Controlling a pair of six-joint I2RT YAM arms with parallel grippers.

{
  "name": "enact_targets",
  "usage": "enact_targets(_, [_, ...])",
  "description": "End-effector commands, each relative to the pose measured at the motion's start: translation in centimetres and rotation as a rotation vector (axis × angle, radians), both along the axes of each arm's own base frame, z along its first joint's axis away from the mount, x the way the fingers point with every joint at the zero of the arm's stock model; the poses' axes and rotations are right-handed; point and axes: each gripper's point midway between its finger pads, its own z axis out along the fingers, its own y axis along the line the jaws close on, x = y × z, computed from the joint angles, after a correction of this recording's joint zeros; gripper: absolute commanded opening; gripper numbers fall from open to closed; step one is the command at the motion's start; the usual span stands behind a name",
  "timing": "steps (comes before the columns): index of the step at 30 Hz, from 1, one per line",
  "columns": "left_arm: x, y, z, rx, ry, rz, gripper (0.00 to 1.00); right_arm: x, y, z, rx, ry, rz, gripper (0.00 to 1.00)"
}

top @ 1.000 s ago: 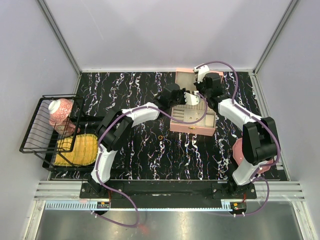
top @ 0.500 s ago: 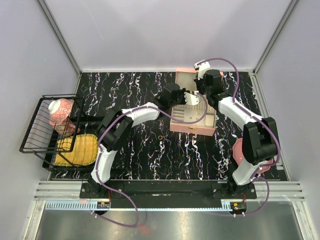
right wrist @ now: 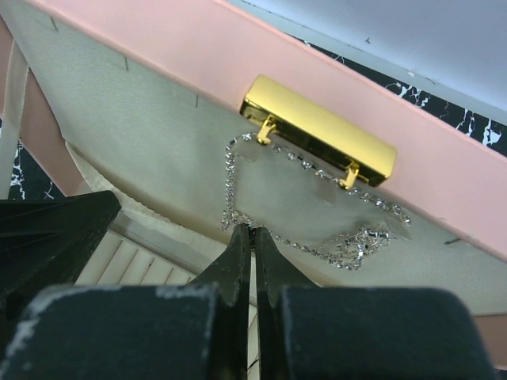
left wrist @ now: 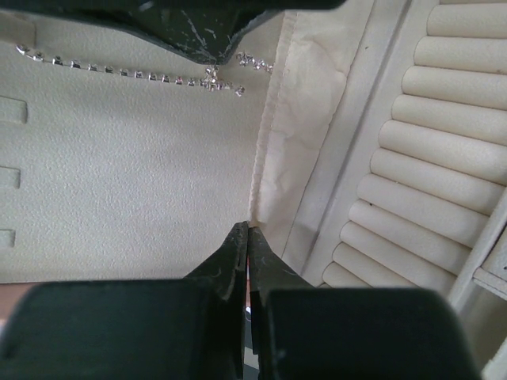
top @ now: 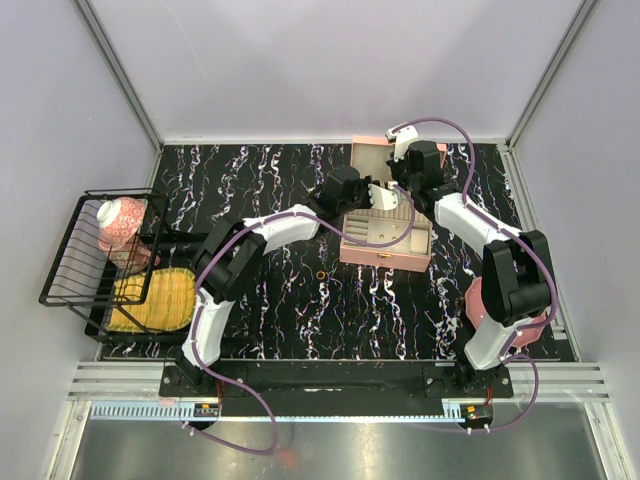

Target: Organize the mixed jewelry

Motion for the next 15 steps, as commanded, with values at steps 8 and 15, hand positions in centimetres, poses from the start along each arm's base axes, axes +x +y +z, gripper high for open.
enact_targets(8, [-0.52, -1.2, 3.51, -0.062, -0.019, -0.041, 0.0, 0.57, 0.04, 0.71, 0.01, -0.04, 0.007, 0.06])
enact_targets(15, [-0.51, -1.26, 3.28, -0.064, -0.013, -0.04, 0.0, 0.16, -0.15, 0.68, 0.006, -0.038, 0.005, 0.19])
